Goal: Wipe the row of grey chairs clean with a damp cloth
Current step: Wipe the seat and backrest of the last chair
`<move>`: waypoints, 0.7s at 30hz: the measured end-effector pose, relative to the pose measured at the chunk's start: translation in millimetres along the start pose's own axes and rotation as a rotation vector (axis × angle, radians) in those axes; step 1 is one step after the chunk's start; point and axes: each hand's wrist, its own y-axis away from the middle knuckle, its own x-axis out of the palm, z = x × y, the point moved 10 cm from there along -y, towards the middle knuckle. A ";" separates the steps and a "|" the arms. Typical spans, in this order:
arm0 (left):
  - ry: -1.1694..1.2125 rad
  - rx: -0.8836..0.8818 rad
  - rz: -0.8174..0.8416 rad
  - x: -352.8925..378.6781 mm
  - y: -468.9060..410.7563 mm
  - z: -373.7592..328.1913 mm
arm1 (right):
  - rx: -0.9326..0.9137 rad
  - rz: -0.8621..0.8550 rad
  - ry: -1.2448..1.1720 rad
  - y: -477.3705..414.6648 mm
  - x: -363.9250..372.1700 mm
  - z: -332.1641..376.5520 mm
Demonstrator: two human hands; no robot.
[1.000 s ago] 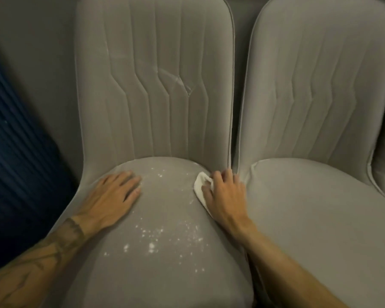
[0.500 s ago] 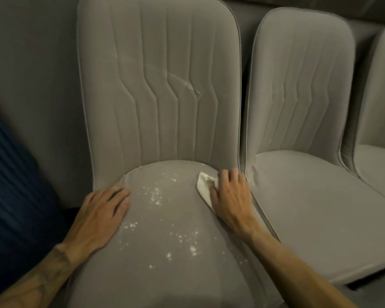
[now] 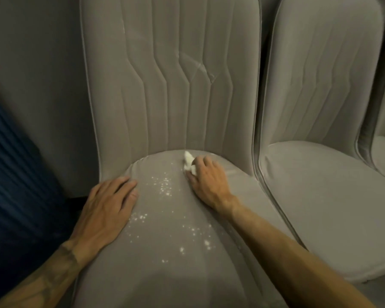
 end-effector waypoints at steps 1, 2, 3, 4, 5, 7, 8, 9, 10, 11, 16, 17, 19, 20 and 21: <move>0.003 -0.001 0.002 -0.2 0.7 -0.1 | -0.017 0.013 0.000 0.8 -1.9 -5.4; 0.006 -0.004 0.002 -0.6 1.1 -0.2 | -0.008 0.011 0.027 -0.9 -5.4 -17.0; 0.006 -0.007 0.002 -1.2 1.4 -0.7 | 0.031 -0.001 0.068 -3.4 -9.5 -32.7; 0.004 -0.011 0.003 -1.6 1.5 -1.1 | 0.099 -0.021 0.111 -7.2 -13.8 -50.1; 0.003 -0.015 0.001 -1.4 1.7 -1.2 | 0.184 -0.041 0.147 -11.7 -17.1 -65.0; -0.001 -0.012 -0.013 -1.8 1.7 -0.9 | 0.303 -0.059 0.168 -20.8 -16.3 -71.6; -0.002 -0.006 -0.022 -2.3 1.2 -0.6 | 0.311 -0.056 0.140 -25.1 -11.9 -63.0; -0.001 -0.001 -0.031 -2.4 1.7 -0.2 | 0.288 -0.053 0.080 -26.4 -6.3 -48.7; 0.001 0.004 -0.039 -2.7 1.4 0.6 | 0.230 -0.054 0.010 -25.6 -1.8 -30.4; 0.005 0.008 -0.043 -2.5 1.3 1.4 | 0.156 -0.040 -0.056 -20.1 3.0 -11.7; 0.012 -0.005 -0.037 1.5 0.2 7.4 | -0.001 0.020 -0.119 1.3 -6.2 -10.7; 0.019 -0.010 -0.042 1.5 0.6 7.8 | 0.050 0.005 -0.078 -2.3 -9.9 -29.3; 0.029 -0.014 -0.065 -0.9 0.7 7.2 | 0.177 -0.036 0.032 -16.5 -14.3 -61.9; 0.027 -0.009 -0.073 -0.9 1.6 7.0 | 0.222 -0.039 0.074 -23.8 -11.9 -68.2; 0.023 -0.006 -0.079 -1.2 2.8 6.4 | 0.230 -0.036 0.081 -31.3 -6.5 -64.3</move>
